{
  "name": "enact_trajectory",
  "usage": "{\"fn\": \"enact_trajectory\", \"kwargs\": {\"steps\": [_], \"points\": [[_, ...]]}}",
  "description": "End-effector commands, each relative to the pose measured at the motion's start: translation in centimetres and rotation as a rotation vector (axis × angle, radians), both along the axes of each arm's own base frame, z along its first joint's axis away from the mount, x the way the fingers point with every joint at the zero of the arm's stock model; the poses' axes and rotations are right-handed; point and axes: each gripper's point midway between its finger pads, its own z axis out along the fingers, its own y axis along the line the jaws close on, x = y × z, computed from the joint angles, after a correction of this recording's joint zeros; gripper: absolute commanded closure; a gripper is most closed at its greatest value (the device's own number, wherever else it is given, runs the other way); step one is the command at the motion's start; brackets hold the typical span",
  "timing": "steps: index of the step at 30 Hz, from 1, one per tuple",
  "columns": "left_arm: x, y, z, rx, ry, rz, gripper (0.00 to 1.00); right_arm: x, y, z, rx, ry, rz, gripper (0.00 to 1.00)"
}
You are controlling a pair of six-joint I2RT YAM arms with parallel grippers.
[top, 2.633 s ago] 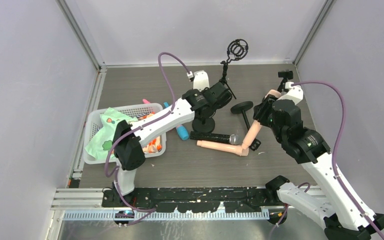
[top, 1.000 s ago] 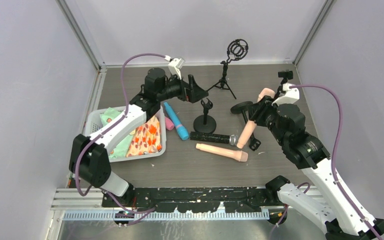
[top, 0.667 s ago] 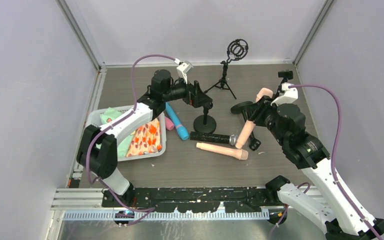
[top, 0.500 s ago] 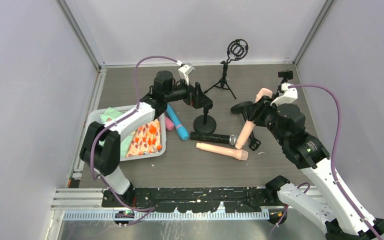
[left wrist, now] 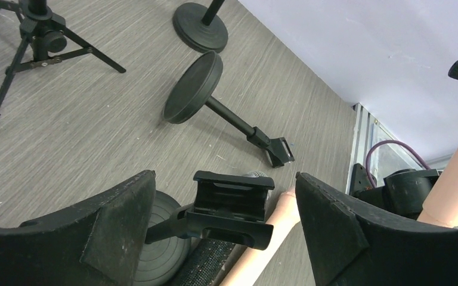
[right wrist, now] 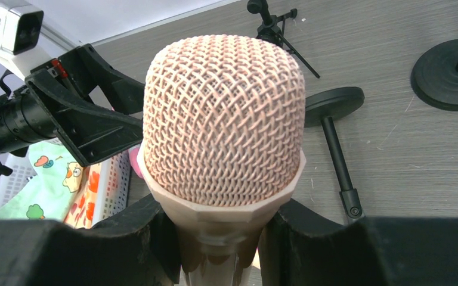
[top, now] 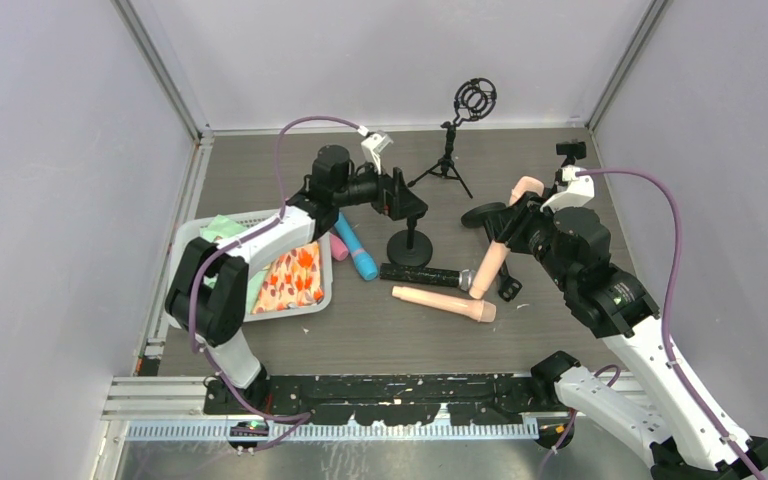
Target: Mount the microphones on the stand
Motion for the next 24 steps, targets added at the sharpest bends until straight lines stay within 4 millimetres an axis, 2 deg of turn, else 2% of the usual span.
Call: {"fn": "enact_trajectory", "kwargs": {"steps": [1,7,13,18,21,24], "points": [[-0.9,-0.8,0.2,-0.027,-0.021,-0.043,0.13,0.2,0.3,1.4,0.038,-0.038,0.006,0.96],[-0.7,-0.7,-0.6,-0.007,-0.012,-0.009,0.17,0.1,0.4,1.2,0.038,-0.032,0.009,0.96],[-0.4,-0.9,-0.8,0.001,0.015,0.011,0.36,0.1,0.4,1.2,0.040,-0.030,0.008,0.97],[-0.2,-1.1,-0.2,0.001,0.007,0.054,0.46,0.1,0.1,1.0,0.041,-0.030,-0.006,0.96],[-0.2,-1.4,-0.3,0.035,0.002,0.103,0.58,0.3,-0.4,0.9,0.046,-0.037,-0.045,0.97],[-0.1,-1.3,-0.5,0.067,-0.006,0.179,0.65,0.8,-1.5,1.0,0.078,-0.054,-0.124,0.96]]}}
